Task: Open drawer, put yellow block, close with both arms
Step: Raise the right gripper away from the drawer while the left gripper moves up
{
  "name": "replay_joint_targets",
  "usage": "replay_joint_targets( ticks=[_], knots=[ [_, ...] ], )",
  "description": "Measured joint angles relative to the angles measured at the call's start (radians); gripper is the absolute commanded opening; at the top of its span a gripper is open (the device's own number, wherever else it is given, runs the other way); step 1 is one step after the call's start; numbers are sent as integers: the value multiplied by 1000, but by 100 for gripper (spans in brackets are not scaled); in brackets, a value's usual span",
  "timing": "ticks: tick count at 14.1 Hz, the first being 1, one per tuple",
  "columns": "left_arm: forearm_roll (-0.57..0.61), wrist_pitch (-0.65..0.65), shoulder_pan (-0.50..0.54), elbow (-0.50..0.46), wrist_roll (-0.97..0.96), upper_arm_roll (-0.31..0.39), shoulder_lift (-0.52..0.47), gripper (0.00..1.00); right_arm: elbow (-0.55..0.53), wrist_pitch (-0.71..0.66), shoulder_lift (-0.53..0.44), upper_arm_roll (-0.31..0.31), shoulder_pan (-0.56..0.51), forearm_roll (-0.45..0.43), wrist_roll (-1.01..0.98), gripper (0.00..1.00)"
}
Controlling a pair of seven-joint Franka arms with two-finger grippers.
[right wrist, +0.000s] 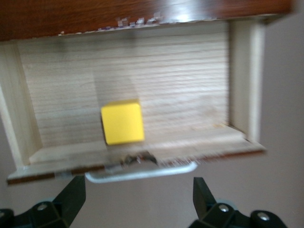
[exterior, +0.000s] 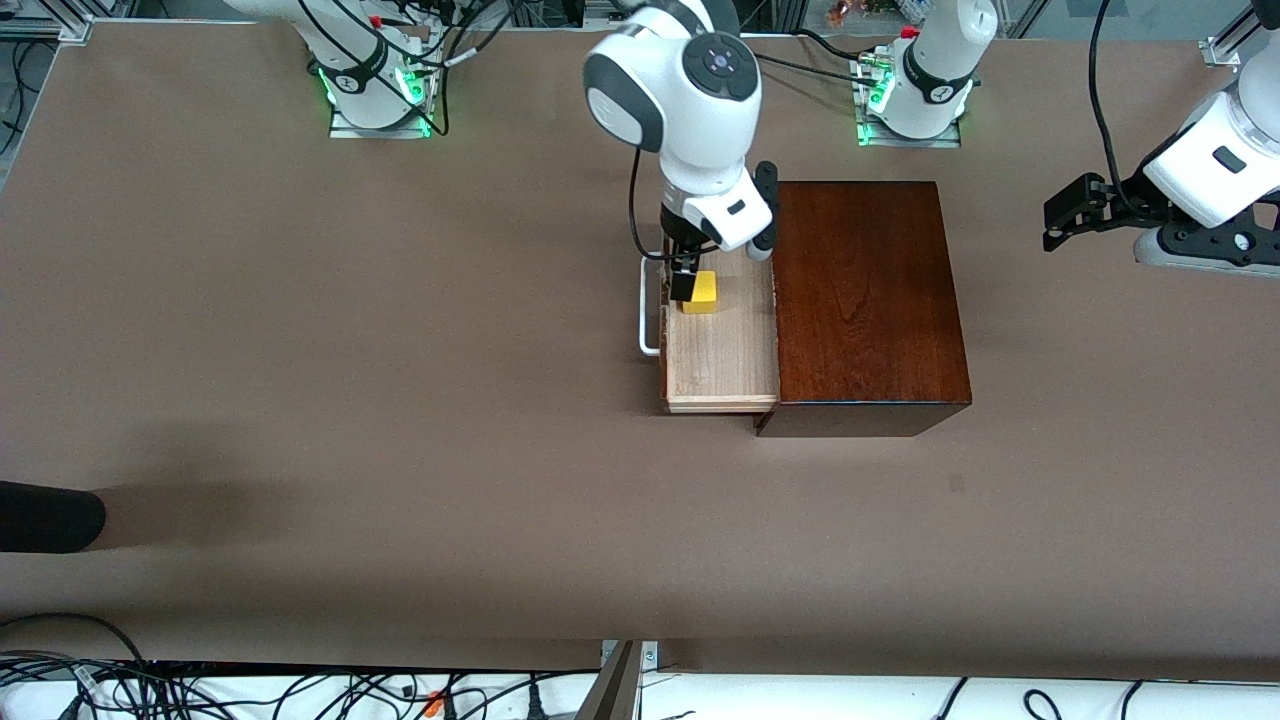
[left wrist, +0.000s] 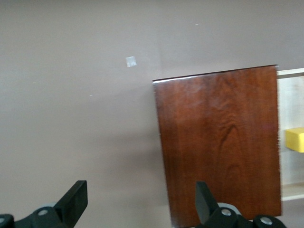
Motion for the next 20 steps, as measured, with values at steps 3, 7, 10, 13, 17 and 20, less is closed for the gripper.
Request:
replay_joint_targets(
  ticks=[3, 7, 10, 13, 17, 20],
  knots=[
    [-26, 2, -3, 2, 0, -3, 17, 100, 4, 2, -62, -4, -98, 11, 0, 100],
    [-29, 7, -10, 3, 0, -9, 76, 100, 8, -77, -151, -21, -267, 106, -1, 100],
    [-58, 16, -27, 10, 0, -13, 110, 100, 5, -177, -217, -53, -372, 116, -3, 100],
    [-115, 21, -100, 44, 0, -17, 116, 100, -39, -206, -269, -74, -439, 119, -3, 100],
    [-187, 30, -290, 109, -2, -22, 120, 100, -246, -206, -444, -138, -452, 119, 68, 100],
    [-185, 65, -439, 111, -2, -26, 147, 100, -452, -197, -632, -147, -515, 118, 176, 100]
  ],
)
